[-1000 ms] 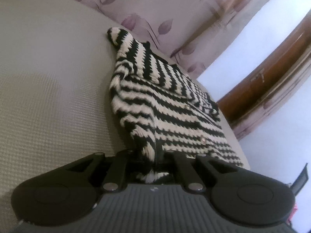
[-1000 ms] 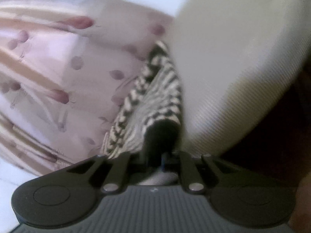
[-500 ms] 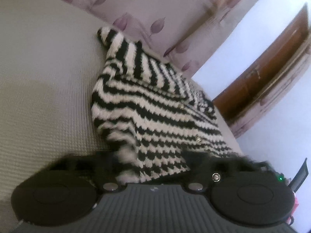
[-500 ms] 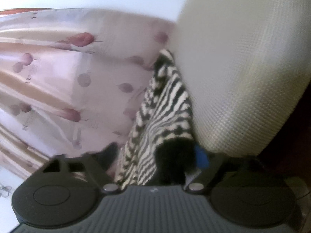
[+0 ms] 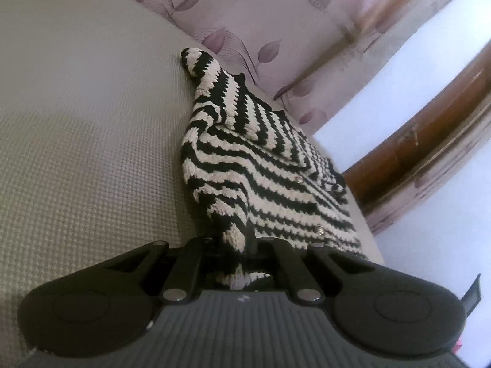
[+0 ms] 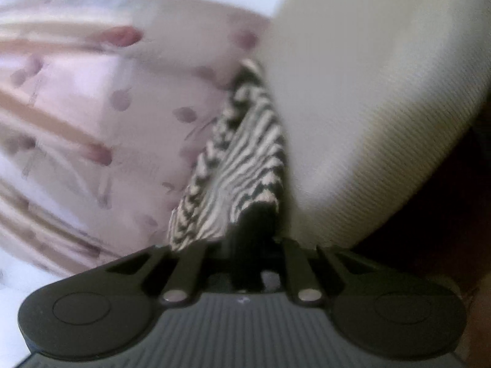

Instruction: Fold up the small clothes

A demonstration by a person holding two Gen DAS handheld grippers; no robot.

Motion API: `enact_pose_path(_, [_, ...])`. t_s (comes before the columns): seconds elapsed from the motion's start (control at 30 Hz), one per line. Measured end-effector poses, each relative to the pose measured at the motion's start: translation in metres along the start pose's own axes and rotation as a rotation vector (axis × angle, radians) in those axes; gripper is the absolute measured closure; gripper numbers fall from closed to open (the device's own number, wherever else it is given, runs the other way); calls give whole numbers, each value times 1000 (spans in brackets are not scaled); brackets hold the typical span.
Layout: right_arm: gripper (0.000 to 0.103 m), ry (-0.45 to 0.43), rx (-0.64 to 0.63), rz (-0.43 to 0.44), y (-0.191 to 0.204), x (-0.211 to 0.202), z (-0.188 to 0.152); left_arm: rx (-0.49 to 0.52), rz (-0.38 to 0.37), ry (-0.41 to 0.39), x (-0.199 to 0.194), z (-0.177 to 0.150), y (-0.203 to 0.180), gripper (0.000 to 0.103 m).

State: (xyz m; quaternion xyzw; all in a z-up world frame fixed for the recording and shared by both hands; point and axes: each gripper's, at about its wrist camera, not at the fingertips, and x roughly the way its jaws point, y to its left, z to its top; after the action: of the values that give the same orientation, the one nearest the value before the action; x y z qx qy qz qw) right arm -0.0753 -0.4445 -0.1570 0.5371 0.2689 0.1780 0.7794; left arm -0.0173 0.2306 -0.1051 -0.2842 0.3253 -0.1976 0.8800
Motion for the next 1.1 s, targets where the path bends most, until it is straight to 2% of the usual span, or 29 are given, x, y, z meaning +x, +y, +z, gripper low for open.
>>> enact_pose_path(0.27, [94,-6,-5,65,18,-7,1,38,-58,-23,-15,7,-19,98])
enact_pose_path(0.4, [94,-12,19,105,27,-7,8,0,-97,-48,-17,14,-23,98])
enact_pose_path(0.53, [93,-18,25,155,44,0,27,-20,-149,-85,-15,35,-34,98])
enact_pose_path(0.73, [93,-25,-28,194,81,24,80,-68,-230,-166,5,86,-47,98])
enact_pose_path(0.87, [93,-35,-69,183,98,60,130,-135,-236,-215,44,123,-46,98])
enact_pose_path(1.0, [93,-42,-77,141,100,114,181,-183,-184,-260,96,151,-33,98])
enact_pose_path(1.07, [93,-40,-58,117,92,149,203,-183,-114,-281,121,157,-28,98])
enact_pose_path(1.1, [93,-39,-47,105,86,163,210,-176,-105,-275,136,158,-23,98])
